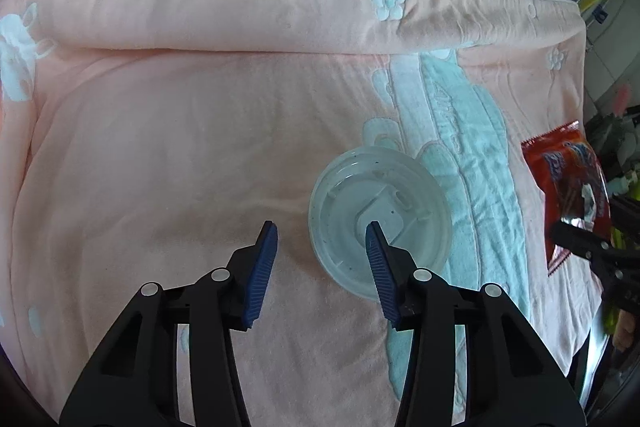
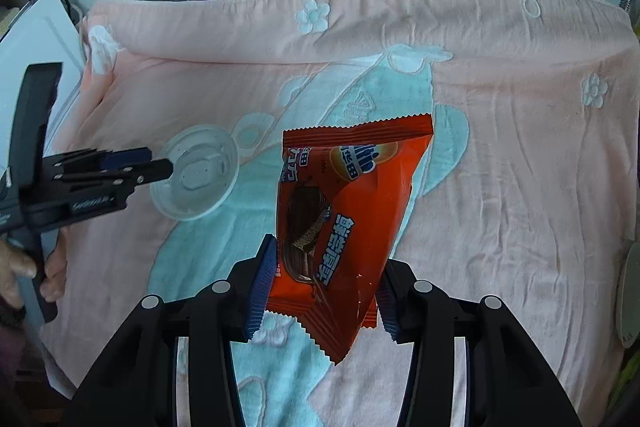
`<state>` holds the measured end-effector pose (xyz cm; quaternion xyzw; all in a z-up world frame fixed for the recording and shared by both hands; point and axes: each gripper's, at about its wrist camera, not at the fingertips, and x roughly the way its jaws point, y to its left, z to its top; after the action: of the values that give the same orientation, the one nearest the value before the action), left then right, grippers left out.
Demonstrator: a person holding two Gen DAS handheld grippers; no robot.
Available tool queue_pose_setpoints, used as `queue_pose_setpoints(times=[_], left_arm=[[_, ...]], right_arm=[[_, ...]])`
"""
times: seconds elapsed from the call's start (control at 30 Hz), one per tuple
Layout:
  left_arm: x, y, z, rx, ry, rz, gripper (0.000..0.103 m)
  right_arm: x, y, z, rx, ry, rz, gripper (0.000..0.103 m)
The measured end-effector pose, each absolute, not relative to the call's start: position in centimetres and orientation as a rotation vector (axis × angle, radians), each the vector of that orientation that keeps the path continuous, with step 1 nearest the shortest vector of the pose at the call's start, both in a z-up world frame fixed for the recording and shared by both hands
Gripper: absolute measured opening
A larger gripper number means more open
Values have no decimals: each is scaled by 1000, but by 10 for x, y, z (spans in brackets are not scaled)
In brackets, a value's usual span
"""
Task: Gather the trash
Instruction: 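Grasp the white cup lid with the left gripper while the right gripper lifts the wrapper, then carry the wrapper over the basket and open the right gripper while the left gripper carries the lid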
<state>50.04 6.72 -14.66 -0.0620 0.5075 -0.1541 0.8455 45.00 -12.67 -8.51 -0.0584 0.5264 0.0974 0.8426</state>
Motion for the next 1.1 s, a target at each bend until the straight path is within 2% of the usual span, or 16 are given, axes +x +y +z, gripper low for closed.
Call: queue_pose_setpoints(times=[0.23,0.3,0.37,0.7,1.1], left_arm=[[506,65,-155,-138,1091,-297,31],[504,63,-155,-141,1091,-300,14],[500,62,-154,-136,1091,-285,10],[442,69,-125,-166,1037,-280,4],[324,92,-88,-235,986,-238,4]], right_arm=[[401,-131,-78,-125,1089,237,45],[383,-131,-74,-137,1083,245,45],[373,-130,-74,-138,1082,254,45],[297,-132,-65,-171,1056,337,45],[187,-130,-75,-267,1069,458,45]])
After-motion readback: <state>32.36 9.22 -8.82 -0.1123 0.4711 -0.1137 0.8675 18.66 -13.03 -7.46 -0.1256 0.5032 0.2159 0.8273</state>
